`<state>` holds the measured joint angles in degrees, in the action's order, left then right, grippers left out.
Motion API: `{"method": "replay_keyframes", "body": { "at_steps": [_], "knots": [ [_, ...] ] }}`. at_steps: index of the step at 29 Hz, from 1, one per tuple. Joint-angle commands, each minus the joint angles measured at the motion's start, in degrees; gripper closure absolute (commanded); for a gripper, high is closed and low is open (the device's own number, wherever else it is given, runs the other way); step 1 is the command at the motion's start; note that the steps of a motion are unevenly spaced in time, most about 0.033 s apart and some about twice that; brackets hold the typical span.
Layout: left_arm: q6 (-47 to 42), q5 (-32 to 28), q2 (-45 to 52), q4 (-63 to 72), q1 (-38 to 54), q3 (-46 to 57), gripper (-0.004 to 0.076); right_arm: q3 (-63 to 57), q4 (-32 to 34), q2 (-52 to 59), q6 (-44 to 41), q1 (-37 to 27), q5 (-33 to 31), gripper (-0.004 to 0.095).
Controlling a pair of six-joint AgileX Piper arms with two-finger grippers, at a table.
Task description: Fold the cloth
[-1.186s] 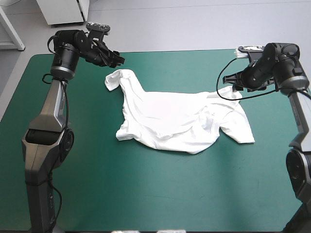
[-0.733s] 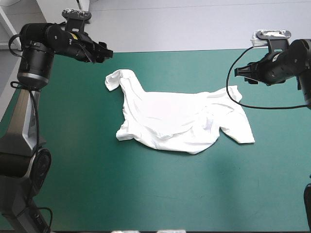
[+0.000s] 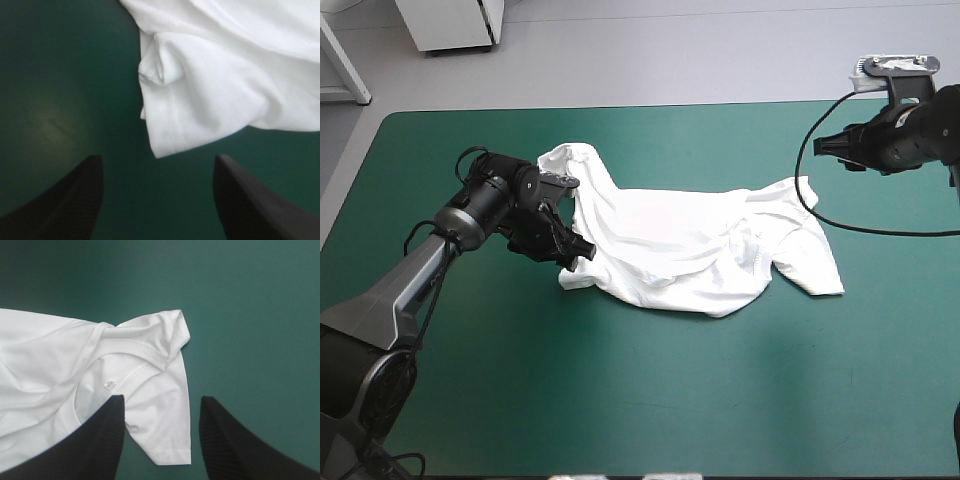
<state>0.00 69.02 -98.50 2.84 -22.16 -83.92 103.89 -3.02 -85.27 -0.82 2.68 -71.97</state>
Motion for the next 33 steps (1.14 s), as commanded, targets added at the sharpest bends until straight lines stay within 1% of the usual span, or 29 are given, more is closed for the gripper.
{"method": "replay_keyframes", "body": {
  "at_steps": [1,3,8,14,15,16,17,19,21,22,23,27,29,33],
  "knots": [
    [-0.6,-3.9,2.3,1.5,-0.3,2.2,0.0262,1.0,0.3,2.3,0.1,-0.6,0.4,0.0473],
    [-0.6,-5.4,1.0,1.6,-0.3,4.5,0.0262,0.1,0.3,2.3,0.1,-0.6,0.4,0.0473],
    [-0.4,-8.4,-1.8,2.4,-0.3,4.8,0.0262,-1.2,0.3,2.3,0.1,-0.6,0.4,0.0485],
    [-0.5,-9.0,-5.7,2.6,-0.3,4.8,0.0263,-2.8,0.3,2.3,0.1,-0.6,0.4,0.0494],
    [-0.7,-9.1,-6.2,2.6,-0.3,4.8,0.0274,-3.4,0.3,2.3,0.1,-0.6,0.4,0.0494],
    [-0.7,-9.1,-6.5,2.6,-0.3,4.8,0.0301,-3.9,0.3,2.3,0.1,-0.6,0.4,0.0494],
    [-0.7,-9.1,-6.8,2.6,-0.3,4.8,0.0346,-4.4,0.3,2.3,0.0,-0.6,0.4,0.0494],
    [-0.6,-9.1,-6.9,2.6,-0.3,4.8,0.047,-6.3,0.3,2.4,-0.1,-0.6,0.4,0.0494],
    [-0.6,-9.1,-6.9,2.2,-0.3,4.8,0.0644,-9.1,0.3,2.5,-0.5,-0.6,0.4,0.0494],
    [0.0,-9.1,-6.9,2.2,-0.3,4.8,0.0713,-10.4,0.3,2.5,-0.7,-0.6,0.4,0.0494],
    [0.6,-9.1,-6.9,2.2,-0.3,4.8,0.0728,-12.0,0.3,2.5,-0.7,-0.6,0.4,0.0494],
    [0.7,-9.1,-6.9,2.6,-0.3,4.8,0.0733,-18.7,3.0,2.6,-1.4,-0.6,1.9,0.0493],
    [0.9,-9.1,-6.9,3.4,-0.3,4.8,0.0733,-21.8,3.0,2.5,-1.4,-1.1,2.7,0.0477],
    [1.8,-9.1,-6.9,4.3,-0.3,4.8,0.0733,-26.5,0.1,1.8,-0.8,-4.0,5.4,0.0411]
  ]
}}
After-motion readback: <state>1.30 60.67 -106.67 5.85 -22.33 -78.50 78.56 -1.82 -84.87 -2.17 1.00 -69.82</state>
